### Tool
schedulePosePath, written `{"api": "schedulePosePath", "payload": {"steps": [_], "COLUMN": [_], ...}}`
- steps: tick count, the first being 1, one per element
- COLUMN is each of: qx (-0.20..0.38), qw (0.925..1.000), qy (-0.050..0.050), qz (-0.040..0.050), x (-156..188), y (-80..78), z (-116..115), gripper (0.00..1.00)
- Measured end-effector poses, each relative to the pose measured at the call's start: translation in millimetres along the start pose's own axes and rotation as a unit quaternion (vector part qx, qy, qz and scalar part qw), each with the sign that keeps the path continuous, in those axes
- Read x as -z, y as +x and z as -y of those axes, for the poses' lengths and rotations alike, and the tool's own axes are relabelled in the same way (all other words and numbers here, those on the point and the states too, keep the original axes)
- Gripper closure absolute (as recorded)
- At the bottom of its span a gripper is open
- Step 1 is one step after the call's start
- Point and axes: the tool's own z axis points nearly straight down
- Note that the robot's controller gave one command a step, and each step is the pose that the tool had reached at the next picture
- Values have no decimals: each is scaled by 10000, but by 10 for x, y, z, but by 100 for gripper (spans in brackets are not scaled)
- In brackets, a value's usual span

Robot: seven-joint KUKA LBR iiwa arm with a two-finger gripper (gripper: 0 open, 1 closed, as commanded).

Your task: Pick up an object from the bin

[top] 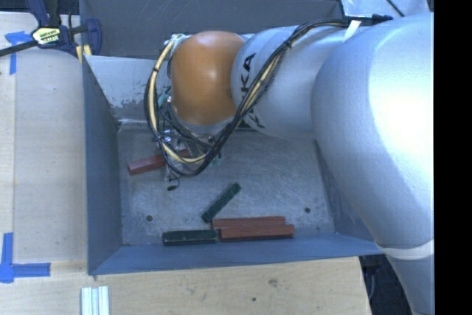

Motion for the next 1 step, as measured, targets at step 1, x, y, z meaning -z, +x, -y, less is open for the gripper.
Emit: {"api": "schedulePosePath", "payload": {"steps": [1], "qx": [-1], "qw": [10000], "qy": [4], "qz": [-46], "x": [186], "y": [26], "z": [2], "gripper": [100]}}
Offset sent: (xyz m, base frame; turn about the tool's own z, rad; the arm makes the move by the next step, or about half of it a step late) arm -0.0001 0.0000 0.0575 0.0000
